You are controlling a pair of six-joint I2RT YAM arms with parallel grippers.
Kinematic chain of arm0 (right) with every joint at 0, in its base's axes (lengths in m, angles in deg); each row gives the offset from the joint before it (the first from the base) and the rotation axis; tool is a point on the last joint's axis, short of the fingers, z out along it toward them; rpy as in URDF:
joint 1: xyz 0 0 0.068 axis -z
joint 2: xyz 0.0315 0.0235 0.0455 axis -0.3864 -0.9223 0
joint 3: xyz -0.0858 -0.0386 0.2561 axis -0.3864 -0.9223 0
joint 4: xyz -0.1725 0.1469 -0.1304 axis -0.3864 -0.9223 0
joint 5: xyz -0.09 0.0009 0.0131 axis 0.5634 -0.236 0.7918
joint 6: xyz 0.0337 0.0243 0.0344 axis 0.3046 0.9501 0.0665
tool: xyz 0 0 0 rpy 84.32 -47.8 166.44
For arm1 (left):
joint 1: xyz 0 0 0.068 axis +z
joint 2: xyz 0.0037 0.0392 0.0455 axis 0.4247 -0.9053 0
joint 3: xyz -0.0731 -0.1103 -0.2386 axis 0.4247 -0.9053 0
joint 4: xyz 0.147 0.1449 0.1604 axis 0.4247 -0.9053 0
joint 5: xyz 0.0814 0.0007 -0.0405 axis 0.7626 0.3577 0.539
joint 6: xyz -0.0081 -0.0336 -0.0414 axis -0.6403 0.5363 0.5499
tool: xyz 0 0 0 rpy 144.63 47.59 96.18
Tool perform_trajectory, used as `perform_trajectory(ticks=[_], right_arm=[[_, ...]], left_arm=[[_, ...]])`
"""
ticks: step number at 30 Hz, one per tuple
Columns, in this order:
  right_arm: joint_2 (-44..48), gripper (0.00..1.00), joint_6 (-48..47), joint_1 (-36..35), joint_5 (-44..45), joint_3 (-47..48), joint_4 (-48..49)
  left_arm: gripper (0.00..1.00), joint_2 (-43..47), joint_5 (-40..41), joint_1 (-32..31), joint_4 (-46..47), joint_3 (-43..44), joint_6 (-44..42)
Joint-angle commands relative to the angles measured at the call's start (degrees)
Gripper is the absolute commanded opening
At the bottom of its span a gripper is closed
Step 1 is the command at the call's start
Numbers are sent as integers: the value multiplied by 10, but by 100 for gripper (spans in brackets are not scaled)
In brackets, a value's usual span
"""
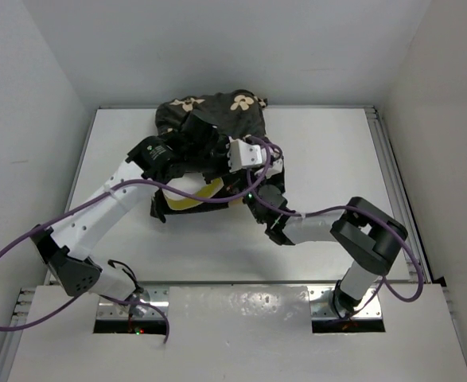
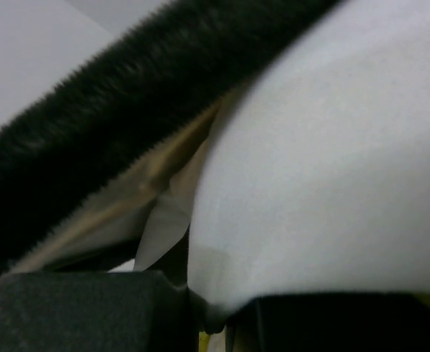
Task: Put the pillow into the pillowcase
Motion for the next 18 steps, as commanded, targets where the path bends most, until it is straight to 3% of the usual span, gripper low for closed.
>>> perform_trajectory(ticks=[1,3,7,18], right_arm=[[0,0,-74,20,34,68,274],[-22,0,-85,20,60,92,274],[-47,0,-113,32,104,123,262],[-82,0,-64,77,176,148,111]], left_arm=[[0,29,-157,-22,-56,57,-11],[0,16,-206,-29,-85,95,-23],[0,8,-231,-55,-131,165,-47],[0,28,-278,-42,-161,173,-59]])
